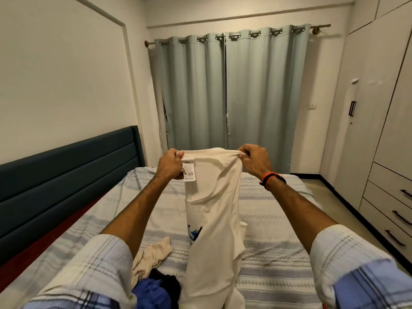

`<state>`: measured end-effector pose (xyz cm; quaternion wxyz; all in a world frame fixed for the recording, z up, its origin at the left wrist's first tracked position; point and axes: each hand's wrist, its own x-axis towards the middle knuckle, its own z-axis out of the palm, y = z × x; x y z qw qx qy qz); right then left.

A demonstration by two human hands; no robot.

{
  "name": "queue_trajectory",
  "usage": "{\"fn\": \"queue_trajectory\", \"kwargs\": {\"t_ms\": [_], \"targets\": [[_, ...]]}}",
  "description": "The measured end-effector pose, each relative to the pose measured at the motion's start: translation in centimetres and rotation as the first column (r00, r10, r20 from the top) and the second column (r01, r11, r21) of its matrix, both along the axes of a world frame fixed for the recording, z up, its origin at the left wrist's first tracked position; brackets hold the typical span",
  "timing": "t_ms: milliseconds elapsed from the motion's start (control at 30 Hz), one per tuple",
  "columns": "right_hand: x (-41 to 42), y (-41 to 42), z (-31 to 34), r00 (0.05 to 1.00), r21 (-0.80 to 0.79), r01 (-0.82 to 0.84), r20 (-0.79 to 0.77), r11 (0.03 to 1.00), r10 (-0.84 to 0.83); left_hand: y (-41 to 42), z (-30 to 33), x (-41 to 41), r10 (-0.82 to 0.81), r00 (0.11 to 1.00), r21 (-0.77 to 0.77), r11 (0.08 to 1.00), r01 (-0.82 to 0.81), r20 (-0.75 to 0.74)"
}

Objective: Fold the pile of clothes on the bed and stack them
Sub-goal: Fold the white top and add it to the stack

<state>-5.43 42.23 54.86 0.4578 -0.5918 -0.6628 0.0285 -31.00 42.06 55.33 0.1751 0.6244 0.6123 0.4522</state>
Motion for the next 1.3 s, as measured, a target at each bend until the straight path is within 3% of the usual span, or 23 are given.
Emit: {"fn": "queue_trajectory", "kwargs": {"t_ms": [67,233,367,500,600,867,1167,1300], "targets": [[-0.1,0.1,0.7,1.000,0.032,0.013,-0.016,0.999,-0.013,0.1,1.0,-0.3,-0.017,1.000,0.025,1.000,0.017,0.019],[-0.8,-0.1,3.1,0.993,0.159,0.014,-0.116,0.987,0.004,0.3,3.2,0.0,-0.054,0.904,0.020,0.999,0.051,0.424],[-1.5,-0.5,3.5,0.979,0.197,-0.015,-0.196,0.980,0.055,0.2,2.3,0.0,-0.091,0.828,0.045,0.996,0.079,0.553],[-1.5,-0.9,3.5,0.966,0.220,-0.028,-0.246,0.975,0.083,0.3,1.0,-1.1,-0.077,0.820,0.067,0.997,0.048,0.567],[-1.4,-0.8,3.2,0.959,0.197,-0.047,-0.264,0.979,0.099,-0.1,1.1,-0.3,-0.117,0.752,-0.002,0.988,0.155,0.649],[-1.2,-0.7,2.6,0.987,0.154,-0.019,-0.154,0.988,0.043,0.0,0.6,1.2,0.029,0.876,-0.235,0.967,0.097,0.482],[0.1,-1.4,3.6,0.995,0.154,0.049,-0.093,0.987,-0.035,-0.2,4.3,2.2,-0.027,0.759,-0.062,0.994,0.088,0.651],[0.5,-1.1,3.6,0.990,0.097,0.043,-0.141,0.994,-0.029,0.6,4.1,1.9,-0.072,0.828,0.014,0.997,0.077,0.557]]}}
